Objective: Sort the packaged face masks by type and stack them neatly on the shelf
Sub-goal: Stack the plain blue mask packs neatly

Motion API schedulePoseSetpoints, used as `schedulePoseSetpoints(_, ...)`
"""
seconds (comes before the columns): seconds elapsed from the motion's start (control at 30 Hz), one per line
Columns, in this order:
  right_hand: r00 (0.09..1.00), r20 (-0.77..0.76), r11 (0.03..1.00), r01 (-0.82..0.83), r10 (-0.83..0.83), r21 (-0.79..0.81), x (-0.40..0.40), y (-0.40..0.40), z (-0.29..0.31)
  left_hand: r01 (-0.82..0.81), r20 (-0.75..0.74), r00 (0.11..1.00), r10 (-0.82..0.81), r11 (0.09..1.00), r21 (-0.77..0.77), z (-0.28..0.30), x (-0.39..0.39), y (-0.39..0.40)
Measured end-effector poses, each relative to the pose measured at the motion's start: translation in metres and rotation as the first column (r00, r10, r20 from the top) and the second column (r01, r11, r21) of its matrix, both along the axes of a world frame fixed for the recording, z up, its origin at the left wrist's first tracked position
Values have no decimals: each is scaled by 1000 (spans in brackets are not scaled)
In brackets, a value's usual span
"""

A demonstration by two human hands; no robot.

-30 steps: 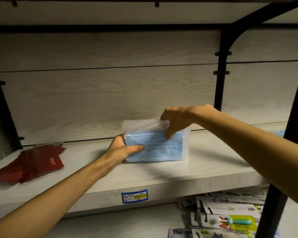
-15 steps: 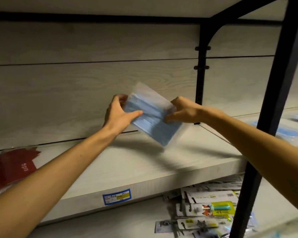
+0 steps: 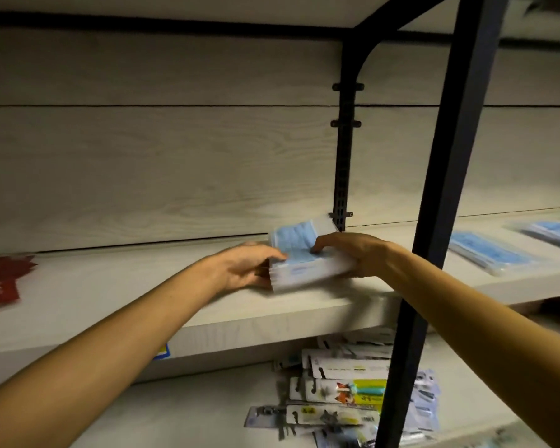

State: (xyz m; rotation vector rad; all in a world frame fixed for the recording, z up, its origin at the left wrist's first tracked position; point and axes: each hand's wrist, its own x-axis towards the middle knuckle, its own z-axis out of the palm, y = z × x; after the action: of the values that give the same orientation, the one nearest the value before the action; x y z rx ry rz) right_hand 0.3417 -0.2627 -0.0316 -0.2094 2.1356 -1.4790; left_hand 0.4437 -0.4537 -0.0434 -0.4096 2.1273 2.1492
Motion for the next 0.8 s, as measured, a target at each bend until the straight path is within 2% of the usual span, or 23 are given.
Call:
schedulePoseSetpoints(0.07, 998, -62, 996, 33, -28, 80, -1, 3, -5, -53, 12, 998, 54, 995, -81, 0, -1, 8)
schedulePoseSetpoints(0.13, 980, -198, 981, 49, -11, 186, 0, 6, -9, -123, 3, 992, 126, 974, -189, -2, -5, 14)
schedulePoseSetpoints(0.27, 907, -415, 976, 31, 62, 214, 3, 14, -10, -171, -29, 985, 172, 917, -361, -4, -6, 27)
schedulePoseSetpoints(0.4, 867, -480, 967, -11, 136, 256, 8, 20, -8, -183, -60, 983, 174, 894, -409, -8, 0, 30)
schedulePoseSetpoints(0.6, 801, -541, 910, -10, 256, 415, 14, 23, -8, -119, -70, 993, 97, 853, -508, -10, 4, 26)
schedulePoseSetpoints(0.7, 683, -683, 889, 109, 258, 444, 11, 14, -4, -25, 33, 997, 66, 719, -695, 5, -6, 16)
schedulePoseSetpoints(0.8, 545, -764, 863, 138, 344, 486, 2, -3, -1, 37, 56, 998, 26, 479, -877, 15, -23, 12)
